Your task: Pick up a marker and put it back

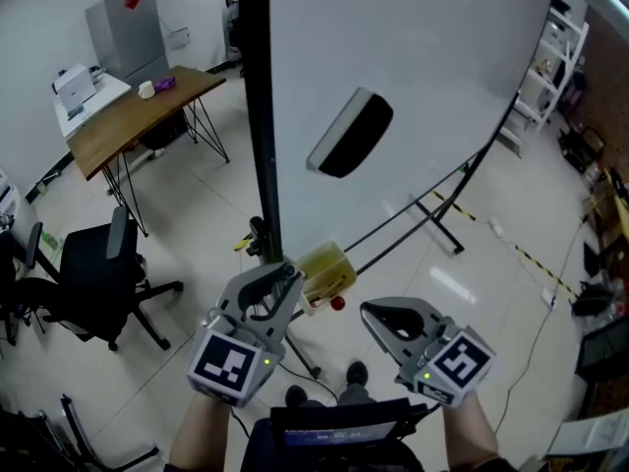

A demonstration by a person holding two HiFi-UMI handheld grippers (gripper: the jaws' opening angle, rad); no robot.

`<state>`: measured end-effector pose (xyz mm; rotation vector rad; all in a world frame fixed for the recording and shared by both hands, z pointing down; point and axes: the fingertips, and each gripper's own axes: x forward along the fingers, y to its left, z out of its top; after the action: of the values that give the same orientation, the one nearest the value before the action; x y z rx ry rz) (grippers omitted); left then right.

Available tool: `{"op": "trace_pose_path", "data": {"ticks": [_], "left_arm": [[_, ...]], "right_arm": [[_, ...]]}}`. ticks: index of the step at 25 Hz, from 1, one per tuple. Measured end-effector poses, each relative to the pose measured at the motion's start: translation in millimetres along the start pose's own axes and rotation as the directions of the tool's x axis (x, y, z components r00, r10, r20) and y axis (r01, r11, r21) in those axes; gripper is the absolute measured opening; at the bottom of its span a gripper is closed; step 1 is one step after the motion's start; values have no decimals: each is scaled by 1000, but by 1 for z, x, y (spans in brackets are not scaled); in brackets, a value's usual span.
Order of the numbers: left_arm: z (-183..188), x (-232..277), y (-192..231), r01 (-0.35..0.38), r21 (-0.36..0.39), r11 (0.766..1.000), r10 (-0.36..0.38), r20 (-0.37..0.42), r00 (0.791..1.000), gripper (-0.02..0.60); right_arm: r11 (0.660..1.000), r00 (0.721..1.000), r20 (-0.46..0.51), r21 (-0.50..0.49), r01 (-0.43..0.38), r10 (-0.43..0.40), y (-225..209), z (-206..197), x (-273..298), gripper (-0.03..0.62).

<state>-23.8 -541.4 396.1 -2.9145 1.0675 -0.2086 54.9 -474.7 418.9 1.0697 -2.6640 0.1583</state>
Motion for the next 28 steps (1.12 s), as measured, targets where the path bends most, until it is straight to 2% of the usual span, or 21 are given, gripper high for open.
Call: {"op": "trace_pose_path", "data": {"ticks": [4, 11, 16, 28], "left_arm": [[-19, 11, 1, -19, 29, 999, 20, -30, 999, 63], [-53, 29, 5, -56, 3, 998, 56, -116, 992, 64], [-77, 37, 5, -84, 13, 996, 85, -183, 979, 64], [-103, 41, 9, -113, -15, 993, 107, -218, 970, 67]], "right_arm": [[1000, 1000, -12, 5, -24, 24, -9, -8, 11, 12], [998, 998, -29, 32, -62, 63, -28, -21, 22, 12], [995, 996, -40, 53, -81, 83, -32, -27, 24, 12], [993, 993, -64, 60, -99, 103, -28, -34, 24, 12]]}}
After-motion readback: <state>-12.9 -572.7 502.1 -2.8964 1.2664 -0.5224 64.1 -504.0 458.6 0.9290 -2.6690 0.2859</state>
